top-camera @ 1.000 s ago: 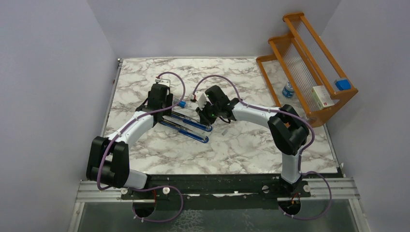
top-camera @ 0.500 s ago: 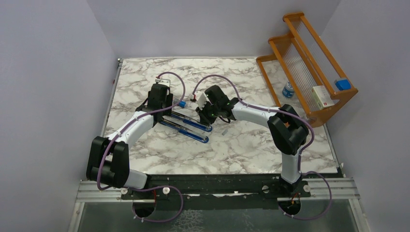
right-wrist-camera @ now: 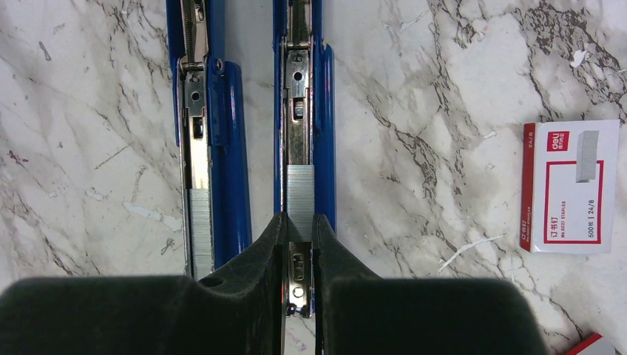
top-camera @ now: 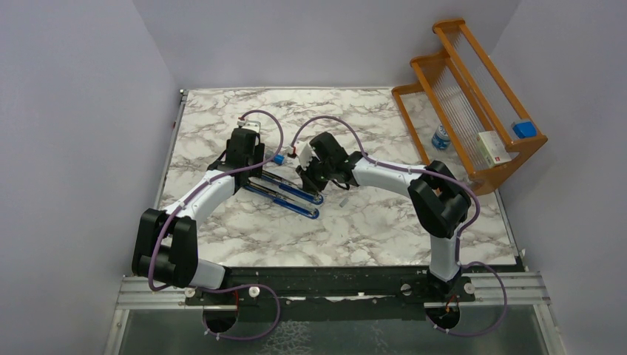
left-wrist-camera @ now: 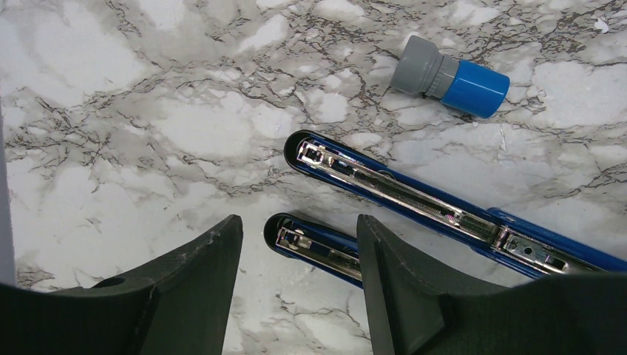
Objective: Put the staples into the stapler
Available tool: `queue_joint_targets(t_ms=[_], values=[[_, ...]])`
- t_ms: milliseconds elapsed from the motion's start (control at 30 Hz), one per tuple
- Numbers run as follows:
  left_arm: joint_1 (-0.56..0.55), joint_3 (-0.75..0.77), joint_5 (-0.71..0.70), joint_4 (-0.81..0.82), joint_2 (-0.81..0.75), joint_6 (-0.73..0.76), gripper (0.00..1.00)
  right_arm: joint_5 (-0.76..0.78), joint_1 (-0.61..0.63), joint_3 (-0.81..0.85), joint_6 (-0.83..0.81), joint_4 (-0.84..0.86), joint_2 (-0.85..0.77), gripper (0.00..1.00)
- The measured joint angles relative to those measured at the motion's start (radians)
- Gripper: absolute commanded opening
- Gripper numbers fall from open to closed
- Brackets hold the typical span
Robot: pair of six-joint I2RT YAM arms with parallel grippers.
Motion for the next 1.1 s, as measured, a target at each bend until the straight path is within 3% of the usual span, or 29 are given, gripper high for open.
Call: queue_joint_targets(t_ms=[1100], values=[[0.0, 0.0, 0.0, 0.0, 0.0, 0.0, 0.61, 0.016, 0.007, 0.0, 0.0, 0.013, -0.01, 0.01]])
